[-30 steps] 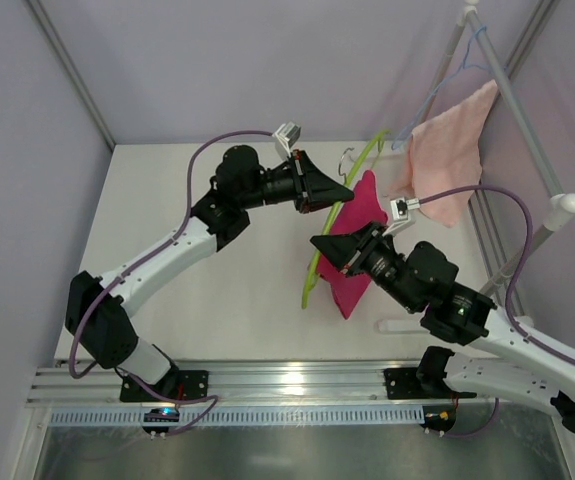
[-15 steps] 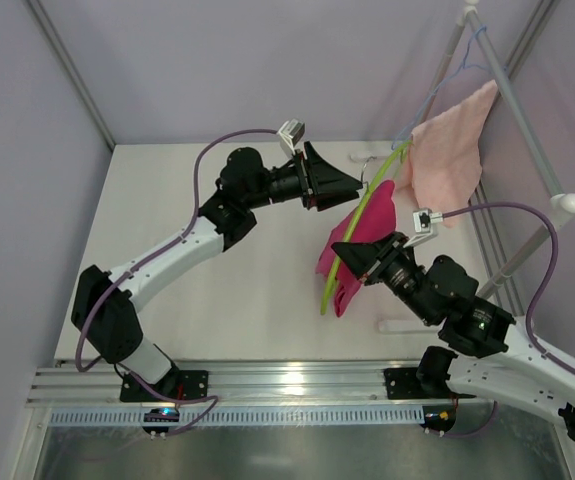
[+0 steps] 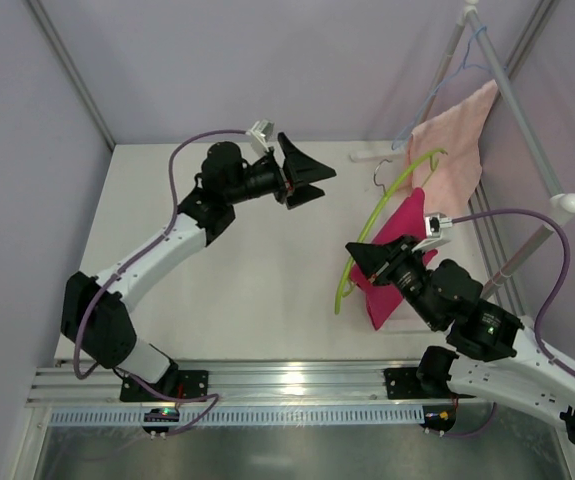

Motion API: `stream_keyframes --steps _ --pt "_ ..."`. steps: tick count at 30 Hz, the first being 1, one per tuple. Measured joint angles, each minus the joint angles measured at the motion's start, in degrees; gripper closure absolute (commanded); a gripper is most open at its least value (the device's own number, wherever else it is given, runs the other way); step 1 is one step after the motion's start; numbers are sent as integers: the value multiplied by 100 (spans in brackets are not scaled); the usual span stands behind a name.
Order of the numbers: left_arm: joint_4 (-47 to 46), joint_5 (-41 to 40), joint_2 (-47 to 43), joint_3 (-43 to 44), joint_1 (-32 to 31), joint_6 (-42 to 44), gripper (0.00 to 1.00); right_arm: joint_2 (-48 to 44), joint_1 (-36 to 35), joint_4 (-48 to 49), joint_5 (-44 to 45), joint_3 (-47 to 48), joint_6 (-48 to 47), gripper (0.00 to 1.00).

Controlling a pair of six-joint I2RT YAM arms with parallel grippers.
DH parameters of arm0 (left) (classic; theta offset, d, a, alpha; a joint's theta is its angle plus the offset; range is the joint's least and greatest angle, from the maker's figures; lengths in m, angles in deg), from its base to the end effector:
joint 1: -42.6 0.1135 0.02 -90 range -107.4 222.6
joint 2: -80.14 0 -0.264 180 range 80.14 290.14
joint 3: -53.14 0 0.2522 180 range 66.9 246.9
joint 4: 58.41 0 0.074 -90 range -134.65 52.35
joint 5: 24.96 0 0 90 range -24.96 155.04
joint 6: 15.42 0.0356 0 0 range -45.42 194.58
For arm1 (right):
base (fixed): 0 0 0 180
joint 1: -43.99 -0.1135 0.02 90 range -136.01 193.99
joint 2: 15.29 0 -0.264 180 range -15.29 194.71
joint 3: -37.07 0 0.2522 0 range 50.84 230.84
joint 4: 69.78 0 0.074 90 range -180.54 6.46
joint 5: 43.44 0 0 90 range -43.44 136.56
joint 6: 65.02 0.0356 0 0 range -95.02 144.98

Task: Place the trousers on the hanger
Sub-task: Pass the hanger from the left arm to the right, then hang the hanger with trousers onto the clothesline

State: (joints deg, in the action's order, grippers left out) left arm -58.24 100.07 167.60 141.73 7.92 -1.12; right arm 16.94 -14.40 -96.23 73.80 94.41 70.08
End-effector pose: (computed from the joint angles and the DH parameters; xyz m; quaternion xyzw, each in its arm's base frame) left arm 0.2874 -0.2237 0.3839 -0.0333 0.7014 -0.6787 0.2149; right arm 0.0824 0.1027 0.3588 0.0830 0.7096 0.4290 0.5528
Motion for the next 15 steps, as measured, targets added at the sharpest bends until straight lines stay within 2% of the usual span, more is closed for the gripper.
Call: stream_keyframes --steps 7,11,15 --pt "2114 -660 -1154 -201 1123 1296 0 13 0 -59 468 234 -24 96" --pt "2785 -852 -1751 -437 1344 1821 0 310 0 -46 778 831 -160 96" --pt "3311 -916 -1860 -516 1346 2245 0 702 0 101 1128 1517 -472 96"
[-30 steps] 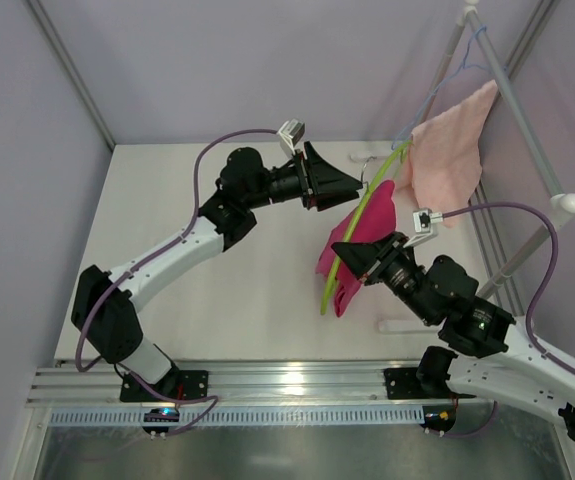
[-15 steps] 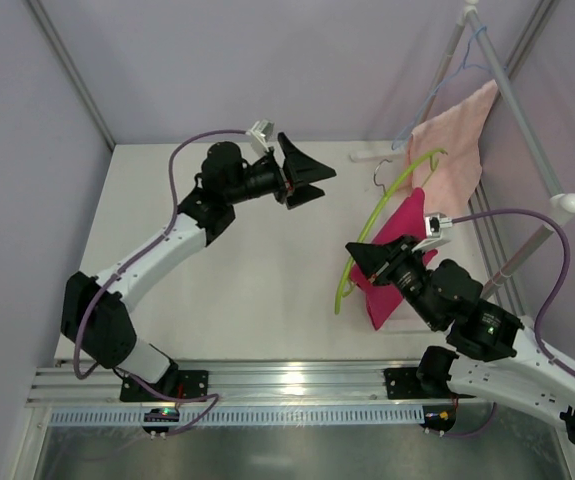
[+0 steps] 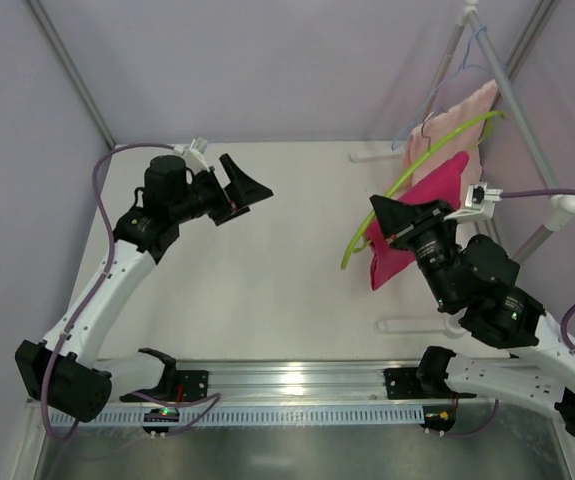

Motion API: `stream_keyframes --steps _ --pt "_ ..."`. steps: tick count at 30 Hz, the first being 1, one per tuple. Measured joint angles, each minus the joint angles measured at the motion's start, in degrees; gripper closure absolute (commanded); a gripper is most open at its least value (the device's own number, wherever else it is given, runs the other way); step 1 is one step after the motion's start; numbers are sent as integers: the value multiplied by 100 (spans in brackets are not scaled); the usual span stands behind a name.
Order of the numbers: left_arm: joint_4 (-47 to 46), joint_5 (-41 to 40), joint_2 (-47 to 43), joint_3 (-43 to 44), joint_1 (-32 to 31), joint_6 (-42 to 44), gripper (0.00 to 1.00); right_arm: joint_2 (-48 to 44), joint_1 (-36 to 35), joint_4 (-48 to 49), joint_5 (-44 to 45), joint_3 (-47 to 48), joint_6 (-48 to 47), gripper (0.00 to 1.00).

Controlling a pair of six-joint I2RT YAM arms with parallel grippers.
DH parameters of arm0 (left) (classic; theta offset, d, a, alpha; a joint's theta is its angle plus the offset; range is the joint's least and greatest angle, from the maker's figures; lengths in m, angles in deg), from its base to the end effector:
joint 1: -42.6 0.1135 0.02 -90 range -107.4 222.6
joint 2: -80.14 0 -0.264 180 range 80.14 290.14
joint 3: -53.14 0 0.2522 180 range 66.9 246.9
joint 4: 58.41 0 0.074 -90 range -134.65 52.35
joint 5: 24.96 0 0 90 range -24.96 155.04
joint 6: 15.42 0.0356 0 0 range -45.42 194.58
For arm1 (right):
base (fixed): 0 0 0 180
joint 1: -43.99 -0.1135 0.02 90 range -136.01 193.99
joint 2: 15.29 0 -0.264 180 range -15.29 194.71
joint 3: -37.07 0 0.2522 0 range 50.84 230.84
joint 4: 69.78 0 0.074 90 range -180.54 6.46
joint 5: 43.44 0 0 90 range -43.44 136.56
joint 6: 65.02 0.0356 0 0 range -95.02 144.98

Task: Place the trousers on the hanger
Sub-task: Hang the hanger with trousers onto the clothesline

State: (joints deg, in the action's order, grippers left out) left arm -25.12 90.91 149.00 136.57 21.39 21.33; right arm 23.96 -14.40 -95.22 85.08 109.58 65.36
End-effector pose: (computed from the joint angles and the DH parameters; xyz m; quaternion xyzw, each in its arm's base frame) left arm 0.2454 -0.1119 0.3891 -0.0932 0.7973 -0.4884 0.3421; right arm 0.0856 0.0968 0.4327 0.1484 0.6517 0.3990 0.6277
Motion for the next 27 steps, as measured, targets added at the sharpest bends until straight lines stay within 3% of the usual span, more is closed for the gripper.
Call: stream_keyframes --steps 8,17,27 --pt "573 -140 -13 -199 13 422 0 260 122 201 592 673 -293 96" --pt "608 -144 -15 -201 35 450 0 439 254 210 726 785 240 96" --pt "612 -146 -15 -205 42 470 0 938 1239 387 70 785 841 96"
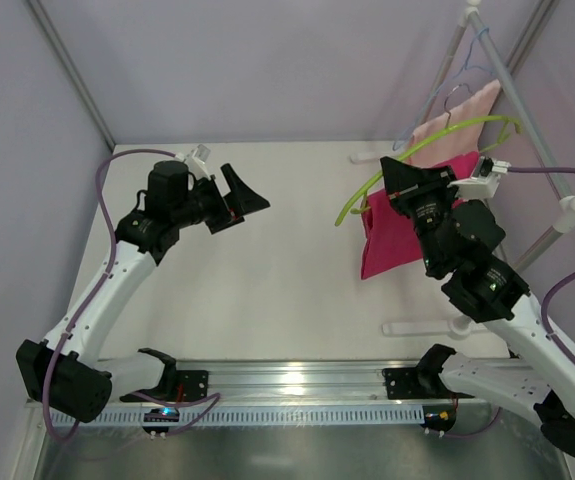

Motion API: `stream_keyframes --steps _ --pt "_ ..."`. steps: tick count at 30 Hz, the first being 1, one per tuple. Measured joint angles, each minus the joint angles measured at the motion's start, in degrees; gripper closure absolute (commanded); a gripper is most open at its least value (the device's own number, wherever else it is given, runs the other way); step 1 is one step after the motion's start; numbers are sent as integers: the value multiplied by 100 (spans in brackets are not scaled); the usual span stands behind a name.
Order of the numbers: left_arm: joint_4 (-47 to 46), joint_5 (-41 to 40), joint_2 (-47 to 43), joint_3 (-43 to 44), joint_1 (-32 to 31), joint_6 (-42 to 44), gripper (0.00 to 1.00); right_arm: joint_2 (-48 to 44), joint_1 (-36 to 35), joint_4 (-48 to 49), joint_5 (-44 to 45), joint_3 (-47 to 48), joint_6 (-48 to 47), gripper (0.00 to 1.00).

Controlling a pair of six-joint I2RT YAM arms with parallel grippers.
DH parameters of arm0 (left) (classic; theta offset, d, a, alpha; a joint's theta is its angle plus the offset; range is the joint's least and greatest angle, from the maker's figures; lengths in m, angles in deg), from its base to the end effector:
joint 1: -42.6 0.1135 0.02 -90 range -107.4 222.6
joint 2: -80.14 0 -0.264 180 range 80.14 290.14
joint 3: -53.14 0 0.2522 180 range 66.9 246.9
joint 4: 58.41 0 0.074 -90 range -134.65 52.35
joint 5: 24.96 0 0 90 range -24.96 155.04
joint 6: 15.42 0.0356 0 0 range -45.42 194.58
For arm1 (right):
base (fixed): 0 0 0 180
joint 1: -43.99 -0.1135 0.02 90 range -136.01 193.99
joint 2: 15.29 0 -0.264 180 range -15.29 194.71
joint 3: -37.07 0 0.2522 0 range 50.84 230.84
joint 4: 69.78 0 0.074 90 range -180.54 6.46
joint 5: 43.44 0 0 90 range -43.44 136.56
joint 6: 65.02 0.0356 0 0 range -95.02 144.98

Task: Place the trousers on the hanger
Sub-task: Hang the hanger with trousers onto the clothesline

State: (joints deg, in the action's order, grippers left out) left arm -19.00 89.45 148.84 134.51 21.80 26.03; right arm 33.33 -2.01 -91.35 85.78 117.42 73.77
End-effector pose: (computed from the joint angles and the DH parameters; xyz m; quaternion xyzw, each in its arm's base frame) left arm 0.2427 -0.1079 0.3669 -0.0919 0.8345 -0.4397 0.3191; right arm 0.1273 0.0994 0.4621 0.2720 0.5981 0.3860 0.6476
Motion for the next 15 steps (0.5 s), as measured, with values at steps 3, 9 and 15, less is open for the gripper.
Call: stream_keyframes --steps 3,9,15 --pt "13 0 0 -7 33 44 0 48 544 -7 -363 -22 245 96" --pt "17 0 0 -39 68 87 0 -164 1185 83 -678 -205 595 96" --pt "17 2 35 -59 68 92 0 -291 1646 177 -925 -376 872 96"
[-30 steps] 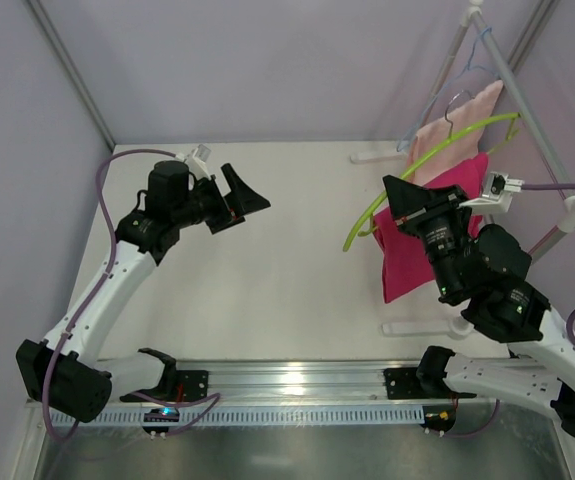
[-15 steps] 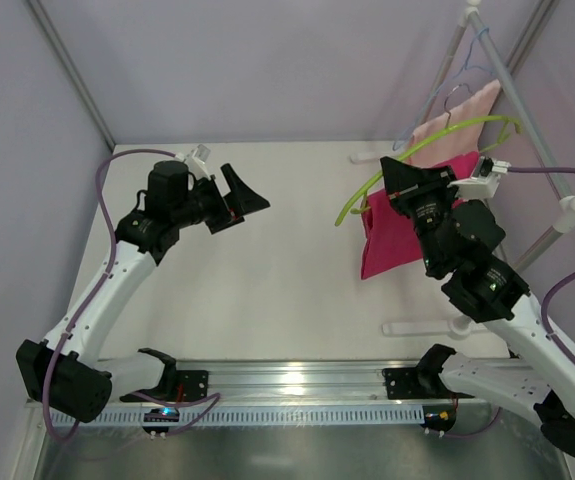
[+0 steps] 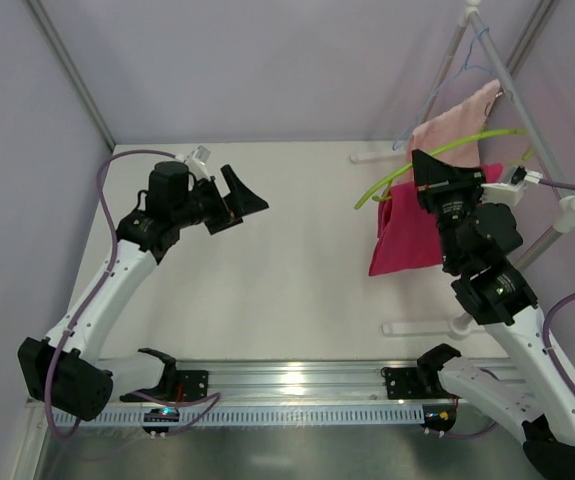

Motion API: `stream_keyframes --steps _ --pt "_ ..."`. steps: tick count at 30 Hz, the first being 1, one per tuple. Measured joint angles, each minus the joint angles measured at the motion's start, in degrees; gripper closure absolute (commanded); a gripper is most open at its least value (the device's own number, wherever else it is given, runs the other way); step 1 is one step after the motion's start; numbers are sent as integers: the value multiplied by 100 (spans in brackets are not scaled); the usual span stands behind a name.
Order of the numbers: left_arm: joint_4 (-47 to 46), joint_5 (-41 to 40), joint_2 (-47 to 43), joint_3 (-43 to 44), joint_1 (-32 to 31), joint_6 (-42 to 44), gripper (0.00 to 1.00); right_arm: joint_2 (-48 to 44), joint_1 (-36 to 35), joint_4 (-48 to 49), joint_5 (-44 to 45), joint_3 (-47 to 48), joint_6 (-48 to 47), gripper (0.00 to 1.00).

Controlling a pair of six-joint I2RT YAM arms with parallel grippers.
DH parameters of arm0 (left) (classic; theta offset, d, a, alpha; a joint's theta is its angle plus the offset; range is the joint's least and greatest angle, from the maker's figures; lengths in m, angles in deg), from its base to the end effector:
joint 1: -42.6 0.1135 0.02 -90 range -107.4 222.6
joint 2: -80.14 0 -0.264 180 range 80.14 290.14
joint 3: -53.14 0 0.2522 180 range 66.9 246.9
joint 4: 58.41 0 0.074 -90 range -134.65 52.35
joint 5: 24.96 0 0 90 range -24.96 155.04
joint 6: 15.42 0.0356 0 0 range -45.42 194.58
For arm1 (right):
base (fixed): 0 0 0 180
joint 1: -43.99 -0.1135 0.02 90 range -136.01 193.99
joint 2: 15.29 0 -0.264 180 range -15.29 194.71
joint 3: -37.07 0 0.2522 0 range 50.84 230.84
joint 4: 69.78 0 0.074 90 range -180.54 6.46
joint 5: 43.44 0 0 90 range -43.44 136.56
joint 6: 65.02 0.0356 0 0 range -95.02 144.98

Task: Place the trousers on the hanger
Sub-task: Hang the hanger with trousers onto the clothesline

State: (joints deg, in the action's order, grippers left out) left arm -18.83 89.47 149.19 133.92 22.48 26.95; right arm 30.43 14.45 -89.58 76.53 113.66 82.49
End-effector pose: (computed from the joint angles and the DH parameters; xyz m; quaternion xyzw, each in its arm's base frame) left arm 0.2453 -0.1055 0.3616 -0.0930 0.8391 -0.4316 0.3178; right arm 0.1437 0.0610 0.4520 0.3421 0.5476 0.3944 0.6539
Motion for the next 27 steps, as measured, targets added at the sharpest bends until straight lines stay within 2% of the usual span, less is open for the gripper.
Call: stream_keyframes --steps 21,27 --pt "-96 13 245 -87 0 -22 0 -341 1438 234 -953 -551 739 96" --pt "-225 37 293 -98 0 -59 0 -417 1563 212 -1113 -708 857 96"
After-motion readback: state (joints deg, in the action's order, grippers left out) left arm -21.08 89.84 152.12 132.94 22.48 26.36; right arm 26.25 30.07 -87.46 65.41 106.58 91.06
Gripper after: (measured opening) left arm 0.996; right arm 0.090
